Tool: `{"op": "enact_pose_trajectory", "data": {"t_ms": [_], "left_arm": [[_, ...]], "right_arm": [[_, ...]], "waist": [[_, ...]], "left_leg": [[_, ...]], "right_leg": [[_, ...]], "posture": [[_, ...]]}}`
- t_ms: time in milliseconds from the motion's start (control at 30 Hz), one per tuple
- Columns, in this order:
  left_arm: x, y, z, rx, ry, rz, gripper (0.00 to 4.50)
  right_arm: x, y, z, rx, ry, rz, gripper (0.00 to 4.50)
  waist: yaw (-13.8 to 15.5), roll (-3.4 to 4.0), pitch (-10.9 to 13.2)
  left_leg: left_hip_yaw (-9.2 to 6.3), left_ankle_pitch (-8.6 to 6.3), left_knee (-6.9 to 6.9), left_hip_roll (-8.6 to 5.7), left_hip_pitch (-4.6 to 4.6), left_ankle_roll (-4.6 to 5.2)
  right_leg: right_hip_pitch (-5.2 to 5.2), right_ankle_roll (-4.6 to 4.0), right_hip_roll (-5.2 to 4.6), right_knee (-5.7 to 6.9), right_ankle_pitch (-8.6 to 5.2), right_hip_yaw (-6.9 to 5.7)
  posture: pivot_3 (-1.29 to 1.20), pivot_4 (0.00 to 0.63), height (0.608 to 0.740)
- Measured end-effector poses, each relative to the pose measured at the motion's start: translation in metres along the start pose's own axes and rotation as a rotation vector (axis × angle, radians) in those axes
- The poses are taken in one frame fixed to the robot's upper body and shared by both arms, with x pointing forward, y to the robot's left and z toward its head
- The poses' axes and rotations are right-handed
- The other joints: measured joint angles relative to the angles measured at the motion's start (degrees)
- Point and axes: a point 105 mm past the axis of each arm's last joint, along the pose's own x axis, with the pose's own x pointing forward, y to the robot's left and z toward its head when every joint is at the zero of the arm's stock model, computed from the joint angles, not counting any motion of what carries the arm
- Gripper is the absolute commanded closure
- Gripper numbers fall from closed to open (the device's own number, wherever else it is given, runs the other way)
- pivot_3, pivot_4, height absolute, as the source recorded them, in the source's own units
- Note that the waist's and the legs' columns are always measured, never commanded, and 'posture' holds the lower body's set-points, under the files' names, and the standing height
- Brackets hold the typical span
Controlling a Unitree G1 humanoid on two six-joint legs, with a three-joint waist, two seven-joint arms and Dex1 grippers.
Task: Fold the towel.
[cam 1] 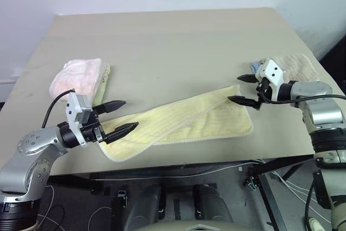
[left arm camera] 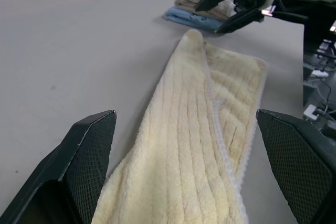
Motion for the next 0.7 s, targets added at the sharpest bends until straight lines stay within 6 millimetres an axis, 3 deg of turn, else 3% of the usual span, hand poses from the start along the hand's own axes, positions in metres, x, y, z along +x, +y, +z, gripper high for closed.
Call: {"op": "enact_pose_trajectory", "data": {"t_ms": [133, 267, 500, 700], "left_arm": [[-0.001, 0.0, -0.002, 0.015, 0.007, 0.006, 0.03], [-0.001, -0.003, -0.011, 0.026, 0.042, 0.001, 0.03], [0.0, -0.005, -0.015, 0.017, 0.041, 0.017, 0.03], [0.01, -0.01, 0.0, 0.027, 0.002, -0.002, 0.03]], "right_arm": [[-0.002, -0.017, 0.003, -0.064, 0.021, -0.047, 0.0], [0.007, -0.019, -0.001, -0.096, 0.064, -0.035, 0.0], [0.021, -0.025, -0.031, -0.213, 0.235, -0.079, 0.0], [0.035, -0.036, -0.027, -0.243, 0.251, -0.155, 0.0]], "waist": [[-0.4, 0.01, 0.0], [-1.2, 0.01, 0.0], [-1.2, 0.05, 0.0], [-1.3, 0.05, 0.0]], "left_leg": [[0.0, 0.01, 0.0, 0.0, 0.04, -0.01], [0.0, 0.02, -0.02, 0.0, 0.06, -0.03], [0.0, 0.04, -0.02, -0.01, 0.09, -0.06], [0.0, 0.07, -0.03, -0.01, 0.27, -0.11]], "right_leg": [[0.03, 0.0, 0.01, 0.01, 0.0, 0.0], [0.04, 0.0, 0.01, 0.01, 0.0, 0.01], [0.04, 0.0, 0.03, 0.05, 0.0, 0.01], [0.19, 0.0, 0.05, 0.1, 0.01, 0.01]], "posture": [[0.0, 0.15, 0.74], [0.0, 0.15, 0.74], [0.0, 0.15, 0.74], [0.0, 0.15, 0.74]]}}
